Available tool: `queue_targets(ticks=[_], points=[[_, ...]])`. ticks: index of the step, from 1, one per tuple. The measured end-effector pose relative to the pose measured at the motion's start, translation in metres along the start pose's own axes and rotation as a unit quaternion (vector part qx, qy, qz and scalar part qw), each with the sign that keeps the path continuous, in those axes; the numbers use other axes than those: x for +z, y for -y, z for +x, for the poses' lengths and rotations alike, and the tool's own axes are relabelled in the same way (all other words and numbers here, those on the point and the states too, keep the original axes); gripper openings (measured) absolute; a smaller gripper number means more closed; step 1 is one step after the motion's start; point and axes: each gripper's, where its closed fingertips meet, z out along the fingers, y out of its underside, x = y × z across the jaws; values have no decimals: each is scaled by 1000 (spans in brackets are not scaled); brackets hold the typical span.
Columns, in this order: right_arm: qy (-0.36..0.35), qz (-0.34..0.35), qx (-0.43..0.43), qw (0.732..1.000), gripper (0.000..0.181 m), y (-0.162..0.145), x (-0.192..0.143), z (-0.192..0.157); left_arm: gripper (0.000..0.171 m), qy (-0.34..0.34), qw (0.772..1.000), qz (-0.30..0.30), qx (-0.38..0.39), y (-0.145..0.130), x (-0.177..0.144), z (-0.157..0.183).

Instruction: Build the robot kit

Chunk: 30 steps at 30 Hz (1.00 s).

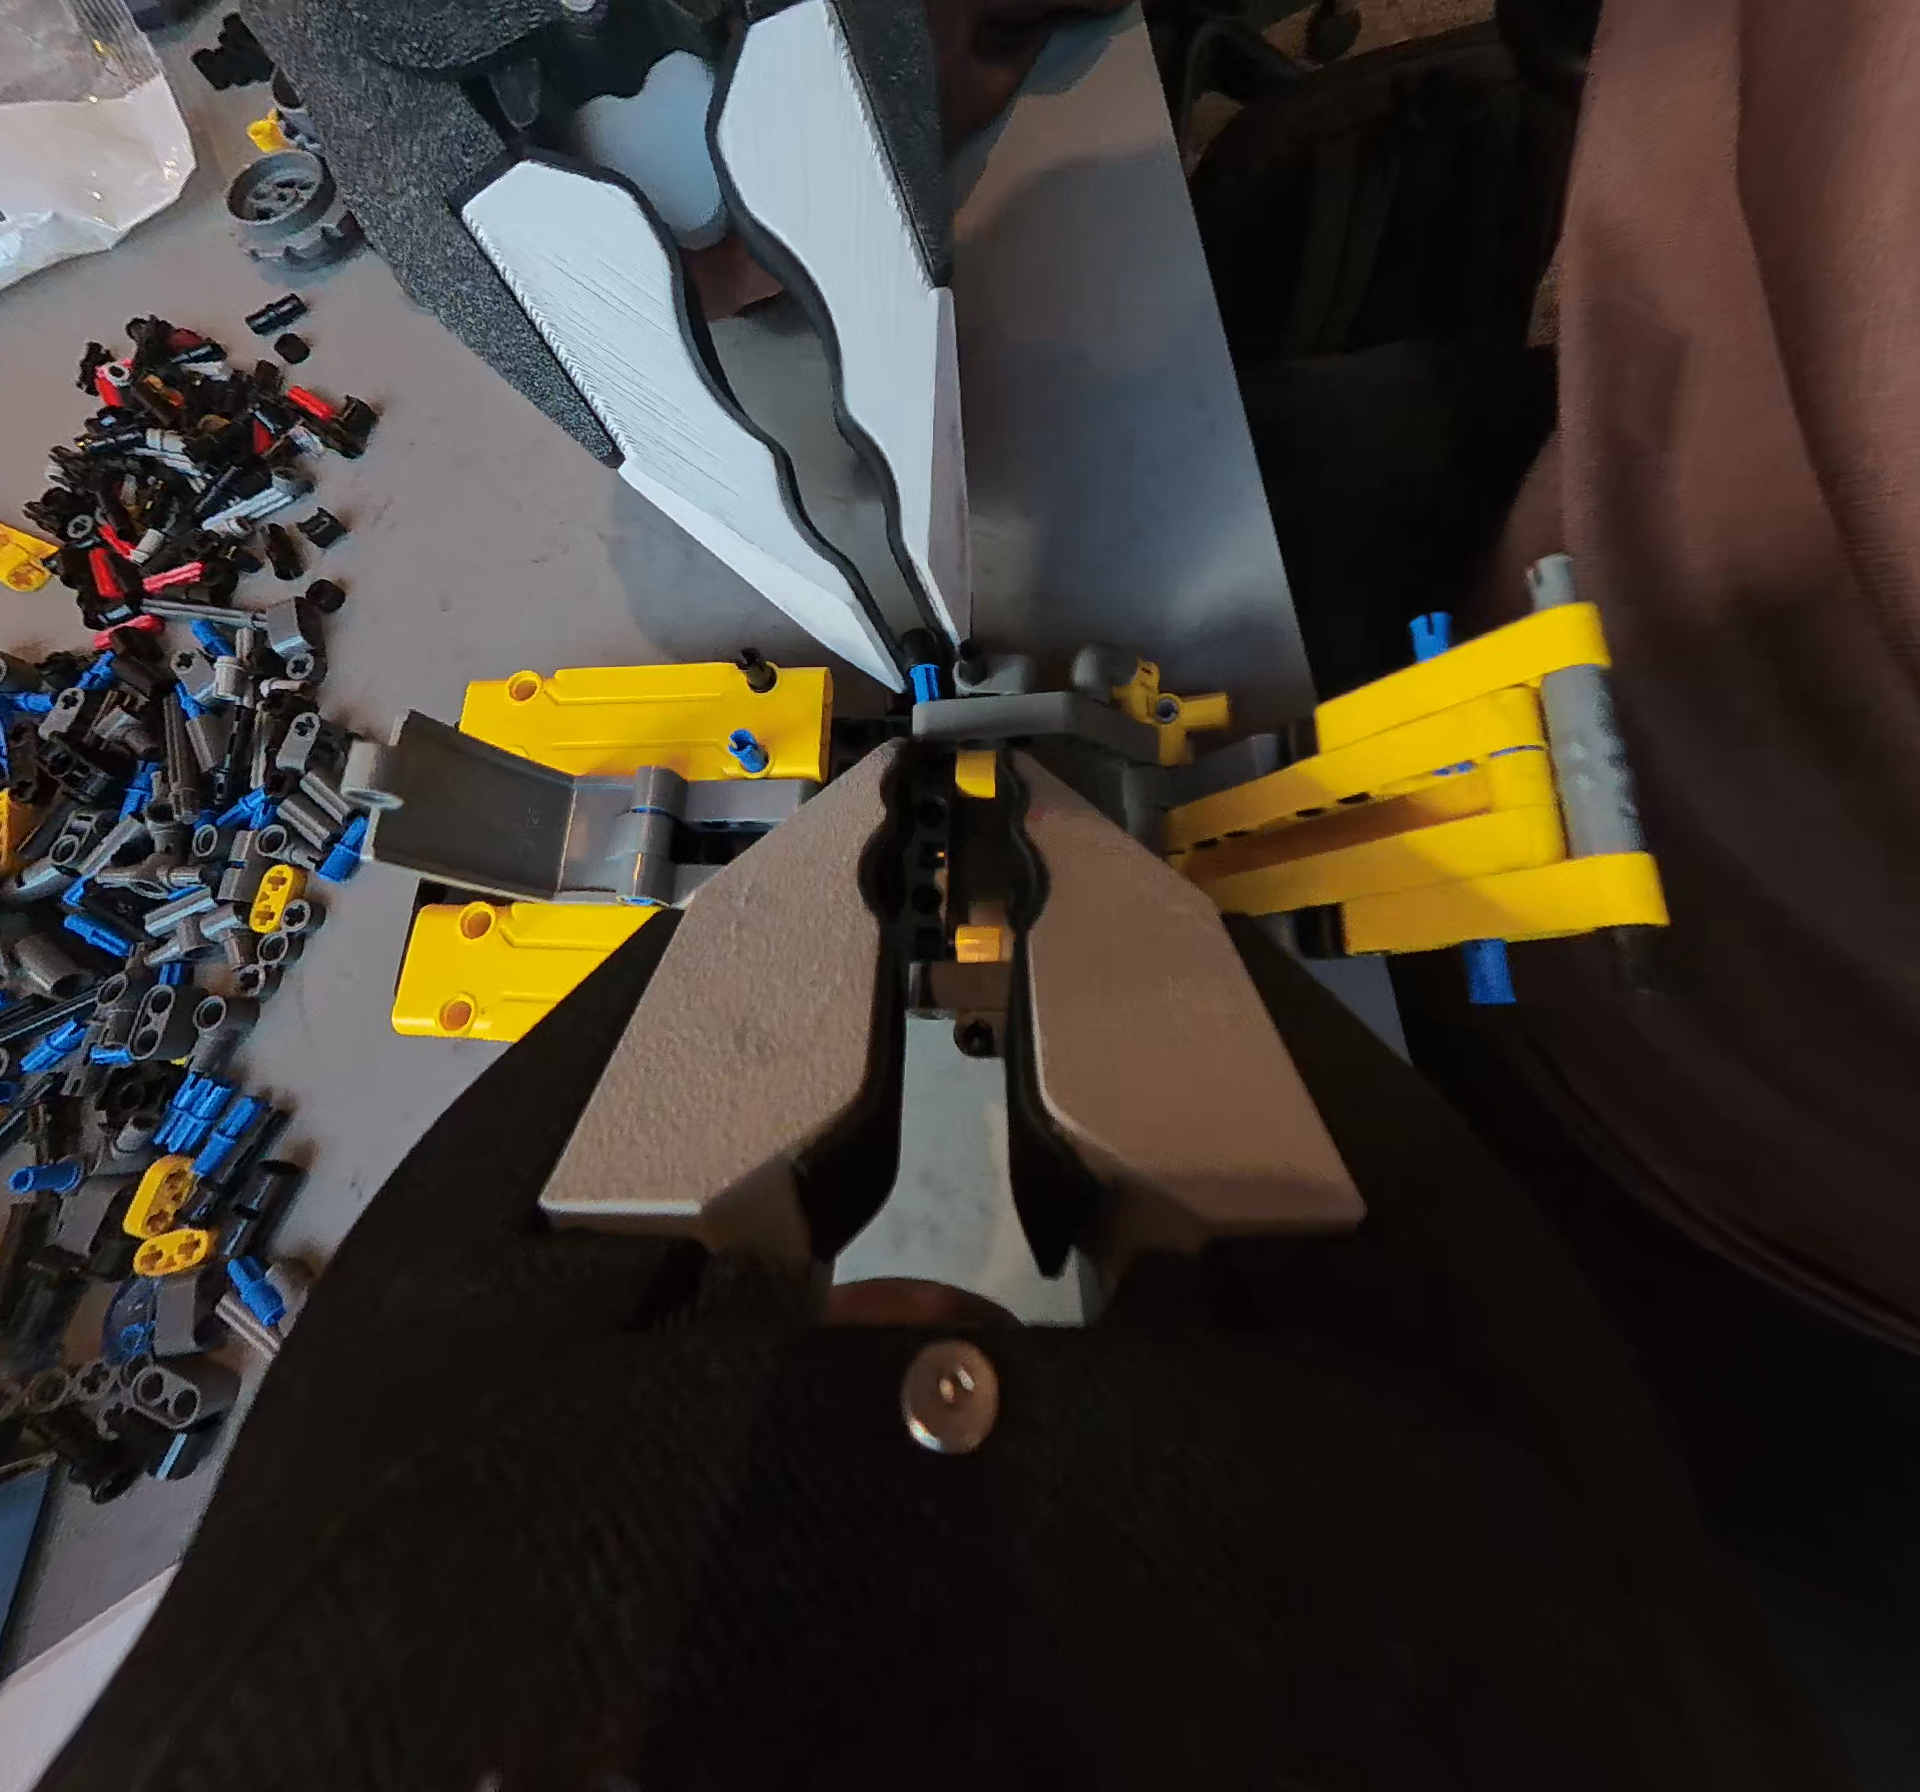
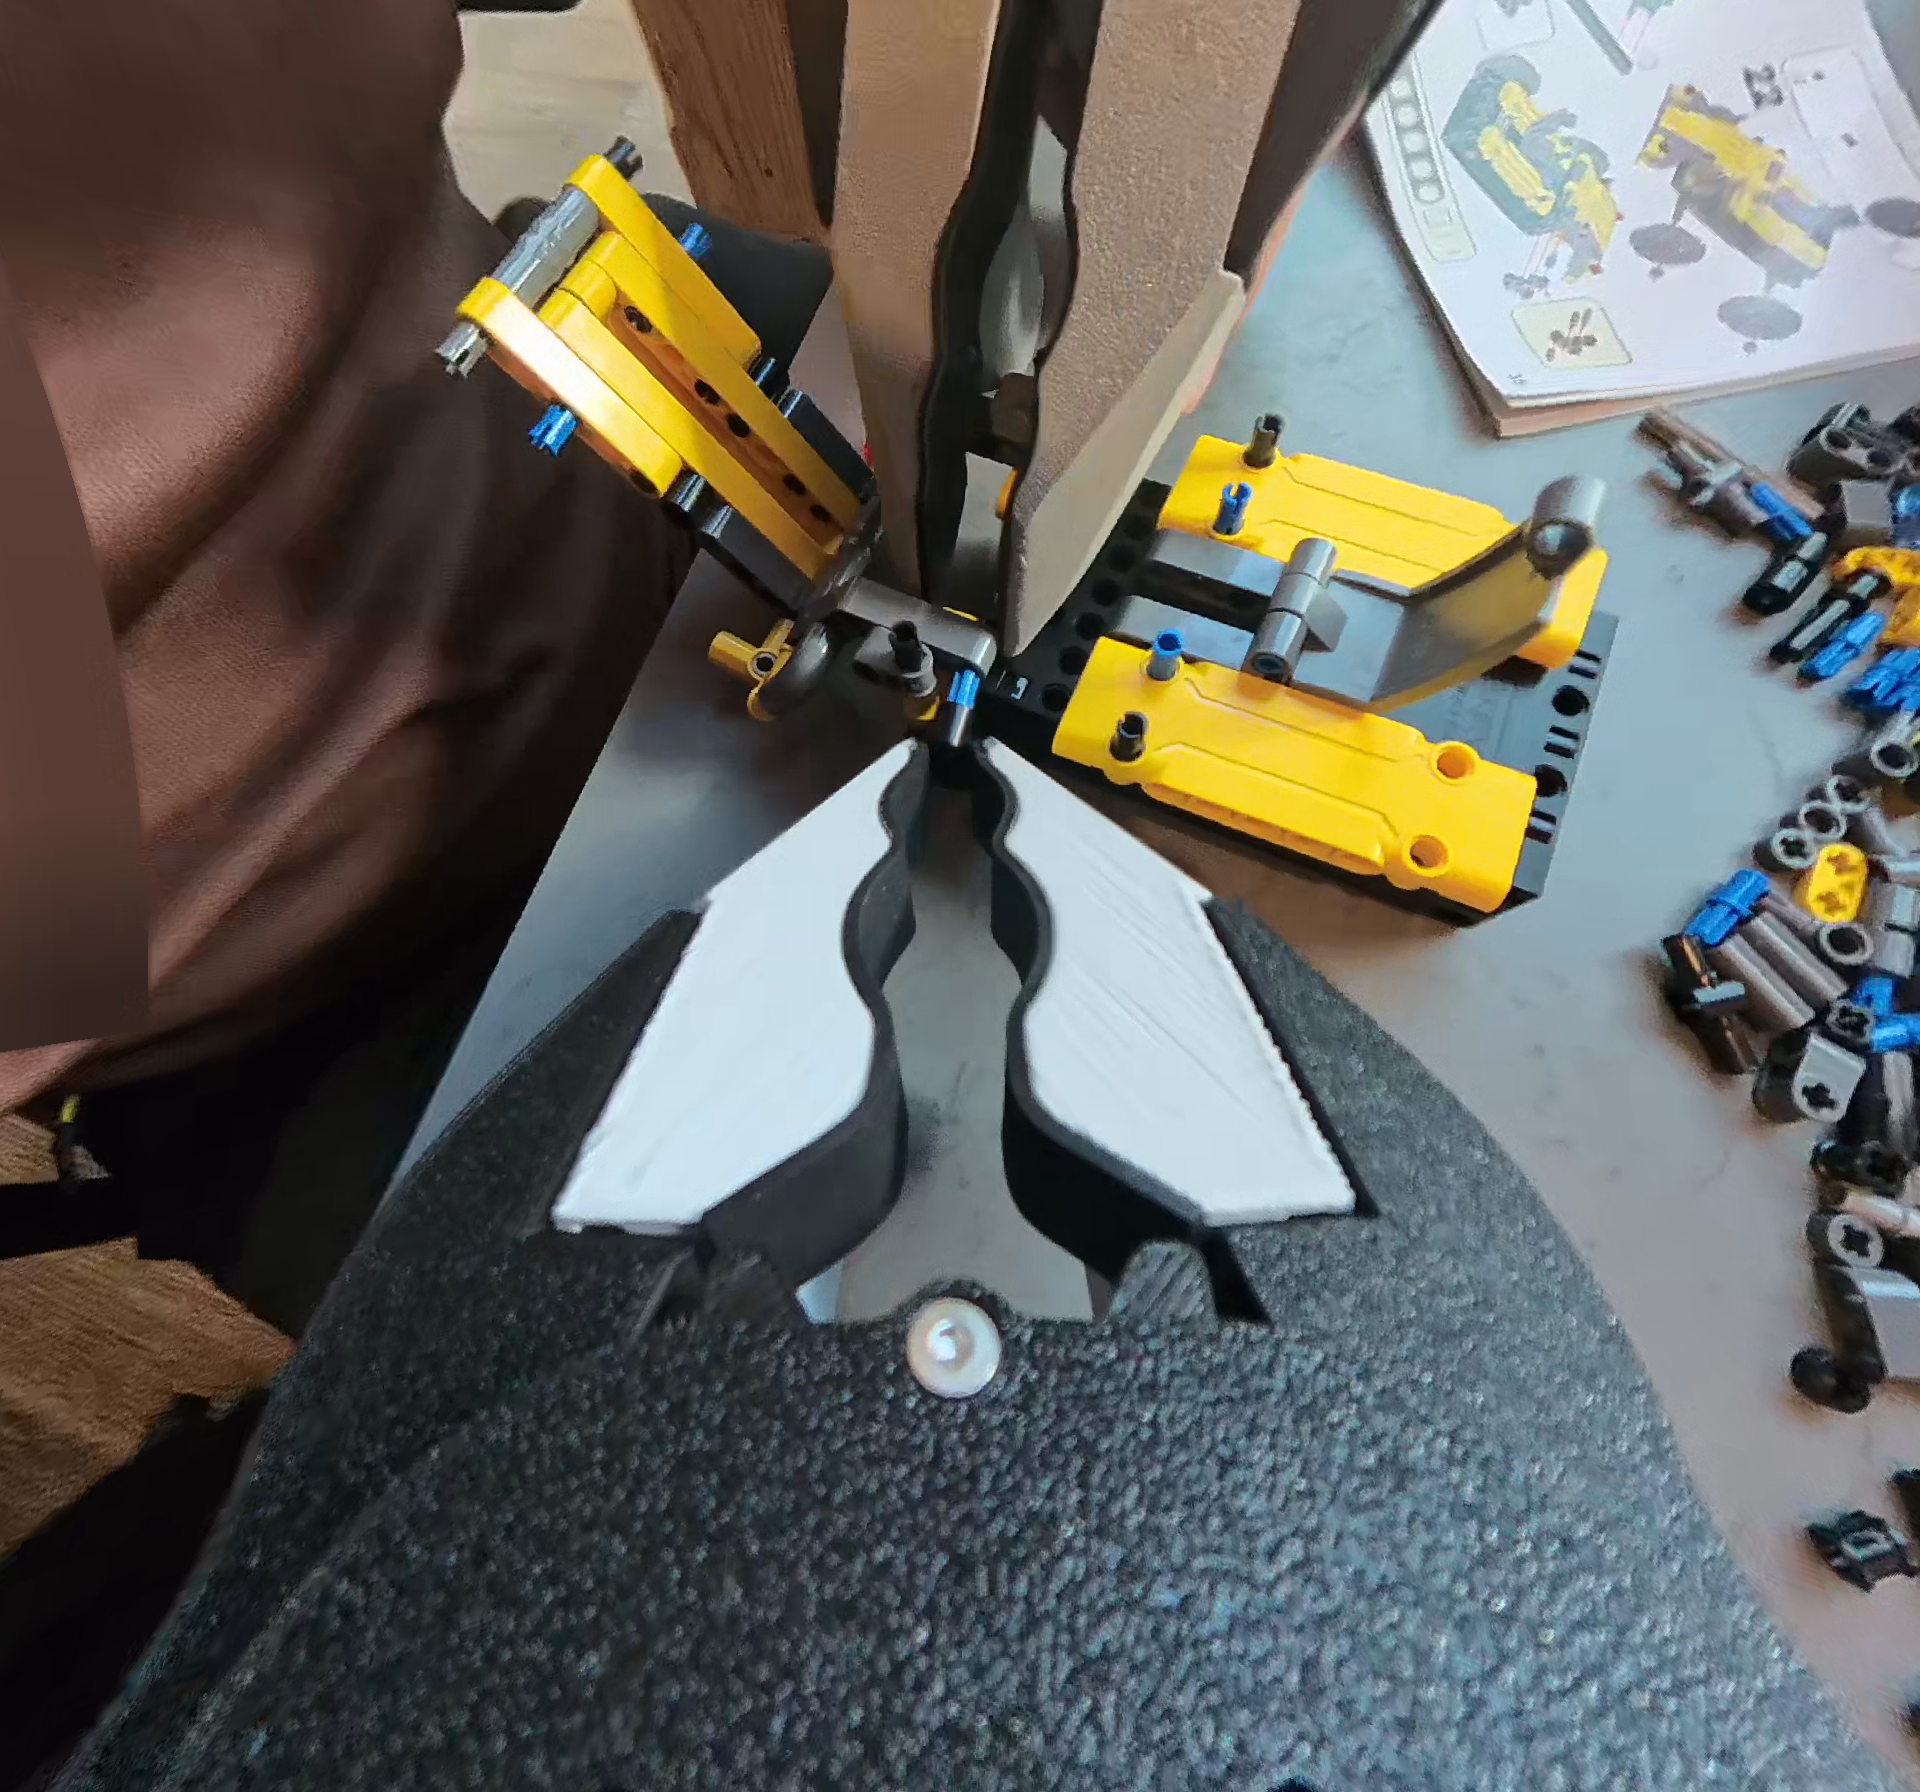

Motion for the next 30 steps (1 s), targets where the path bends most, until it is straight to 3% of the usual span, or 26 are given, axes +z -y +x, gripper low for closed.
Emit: queue_targets(ticks=[2, 30], points=[[10, 3, 28, 1000, 3, -1, -2, 0, 11, 1, 1000, 7, -1, 1, 1, -1], [-26, 10, 15, 999, 3, -1, -6, 3, 11, 13, 1000, 0, -17, 2, 3, -6]])
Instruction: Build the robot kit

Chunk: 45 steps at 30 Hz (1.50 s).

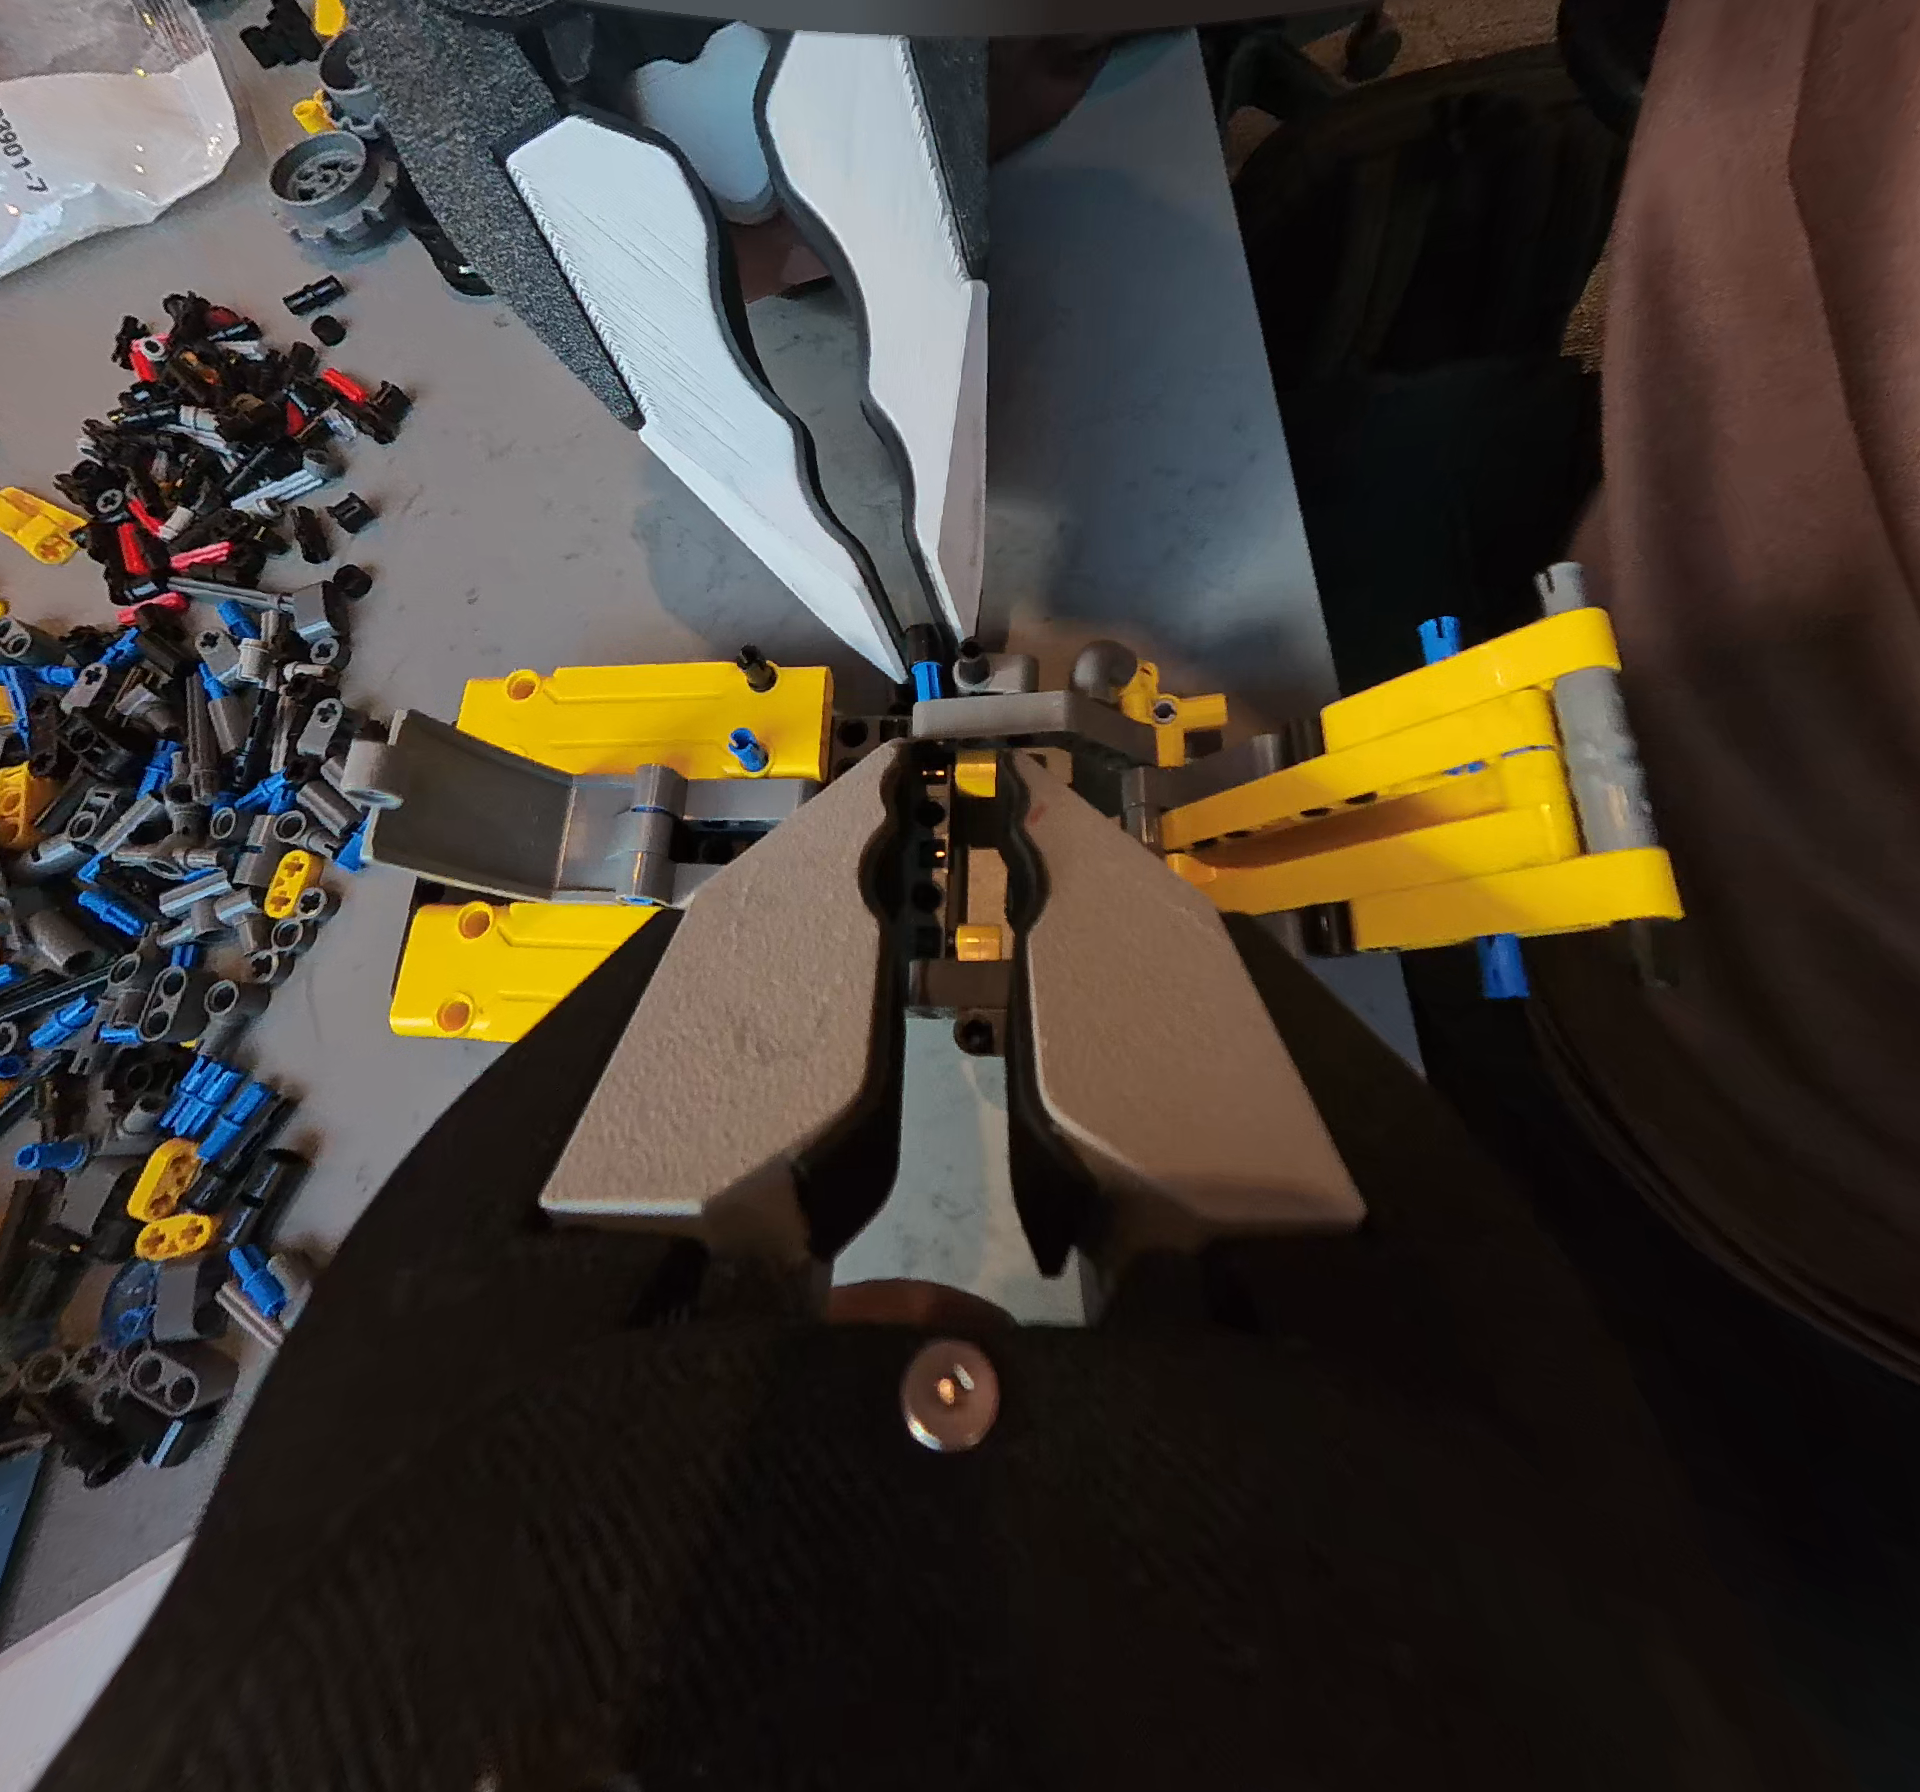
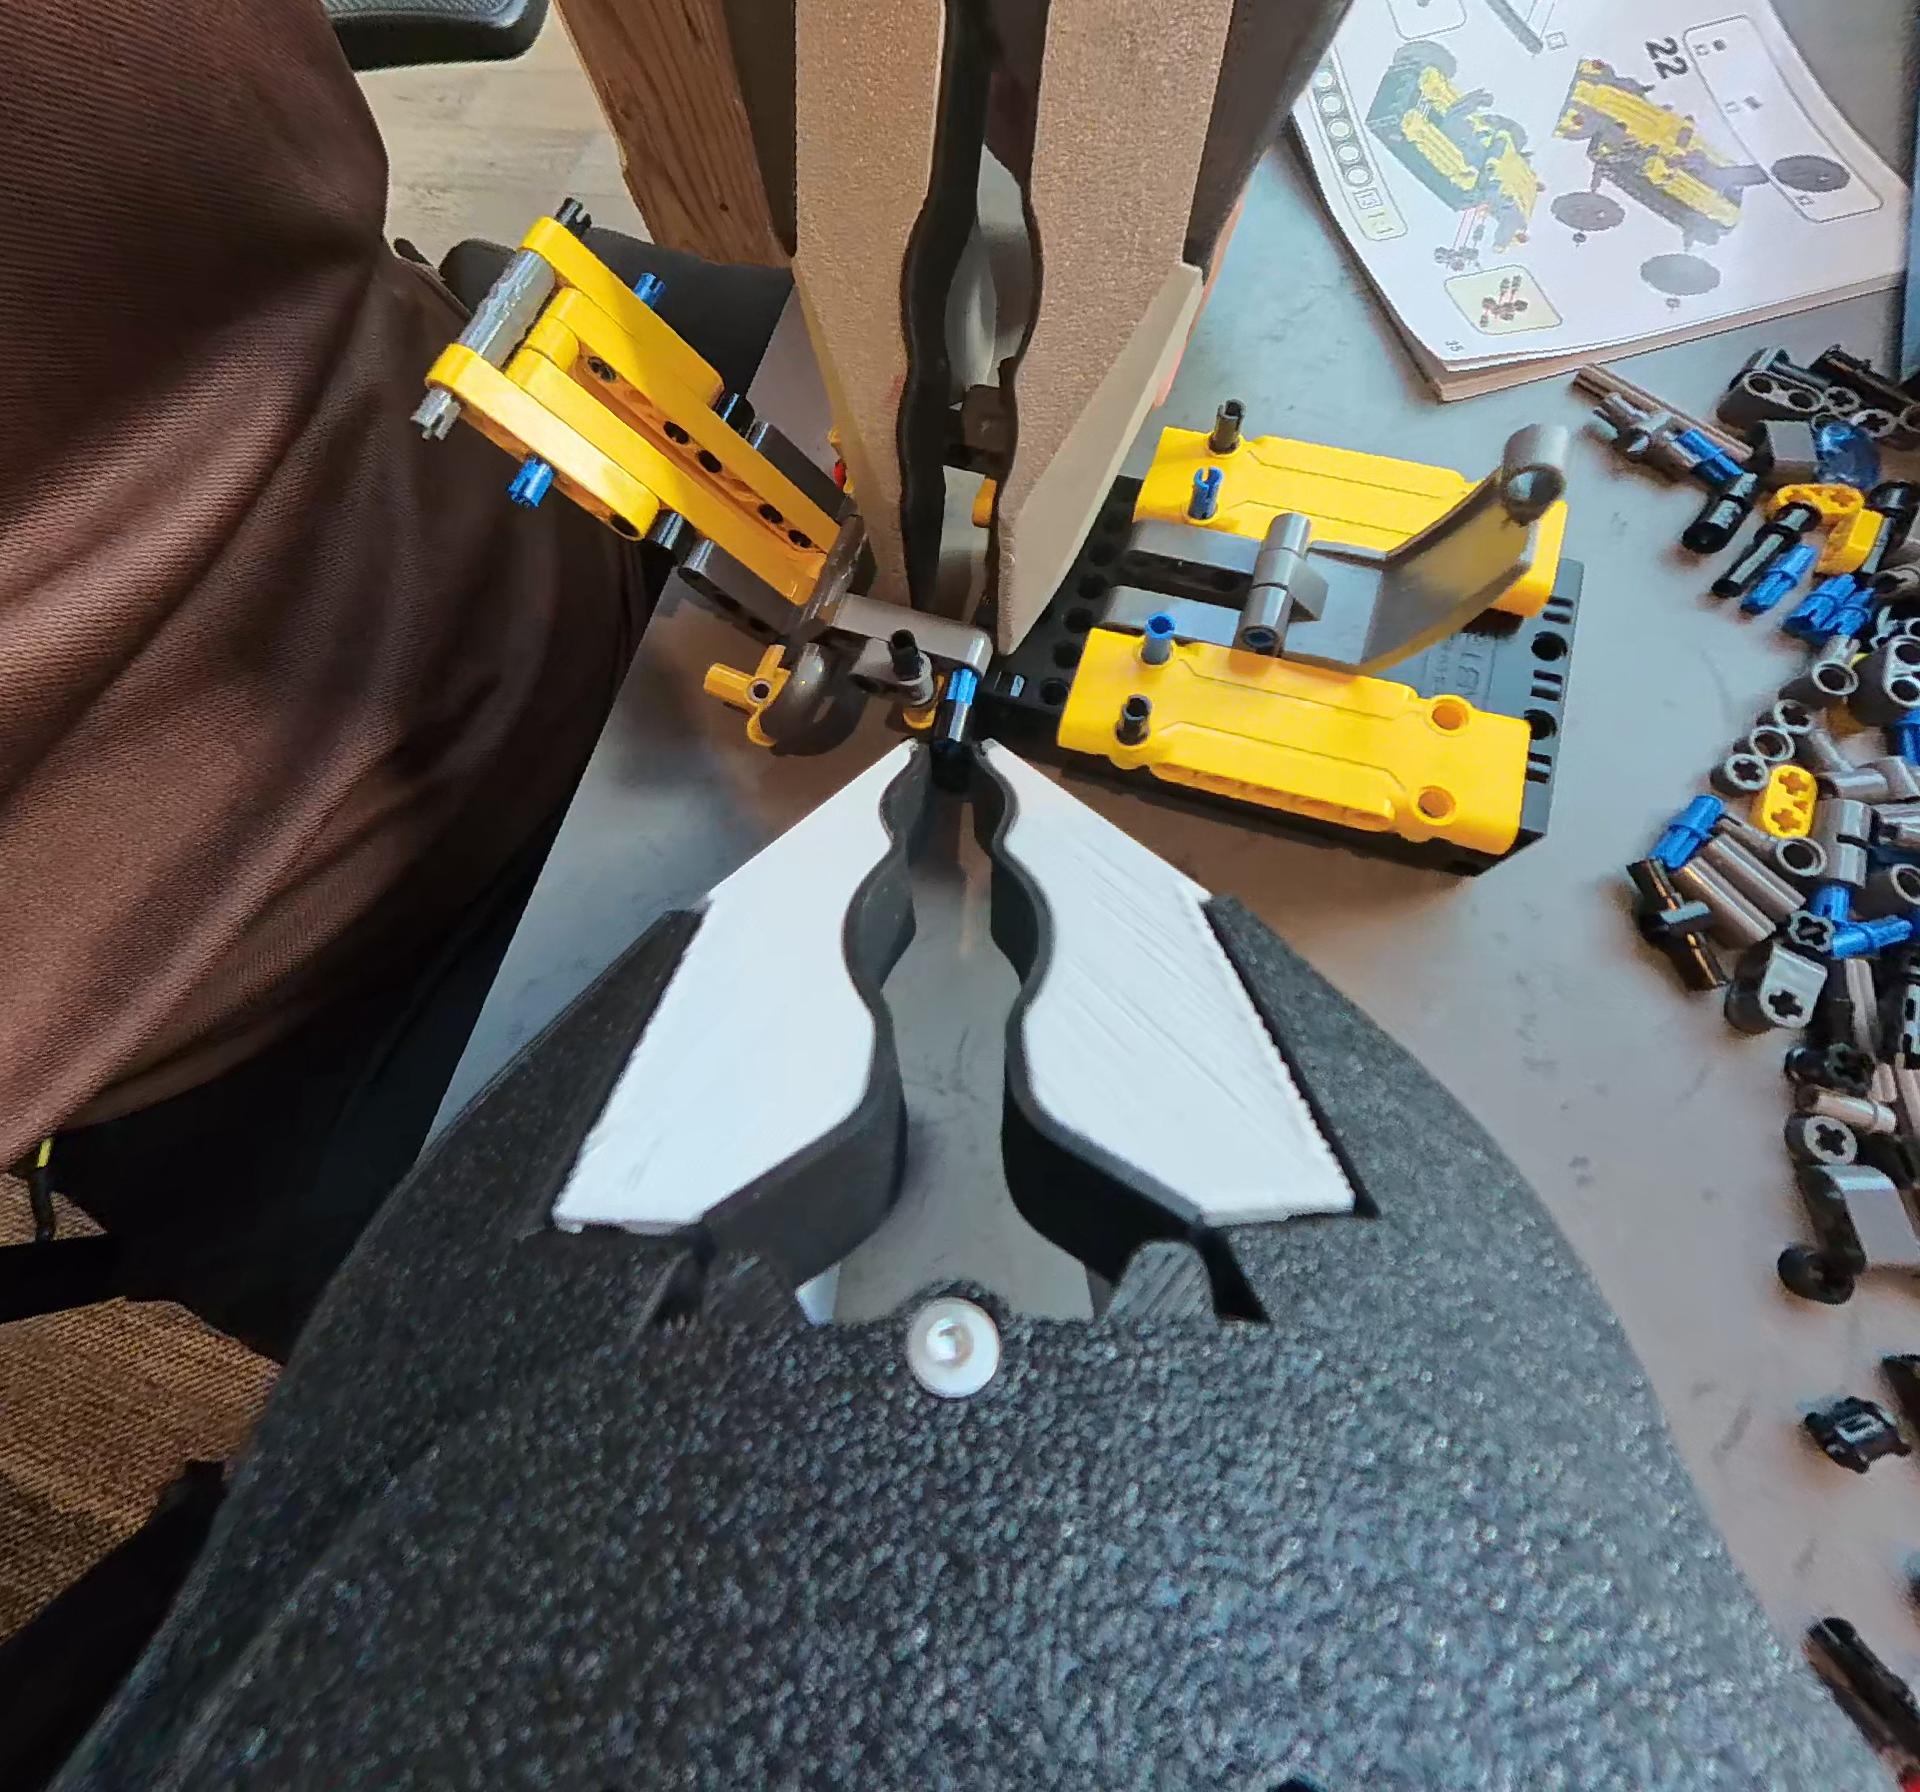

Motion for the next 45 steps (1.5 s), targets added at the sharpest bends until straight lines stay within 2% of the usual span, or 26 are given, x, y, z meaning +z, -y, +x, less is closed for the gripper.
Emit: queue_targets(ticks=[21, 45], points=[[-83, -4, -86, 993, 3, 3, 3, 5, 11, 16, 1000, -10, -9, -3, -3, -3], [-70, -1, -15, 997, 2, 3, 3, 9, 11, 36, 999, -21, -17, -4, -4, -6]])
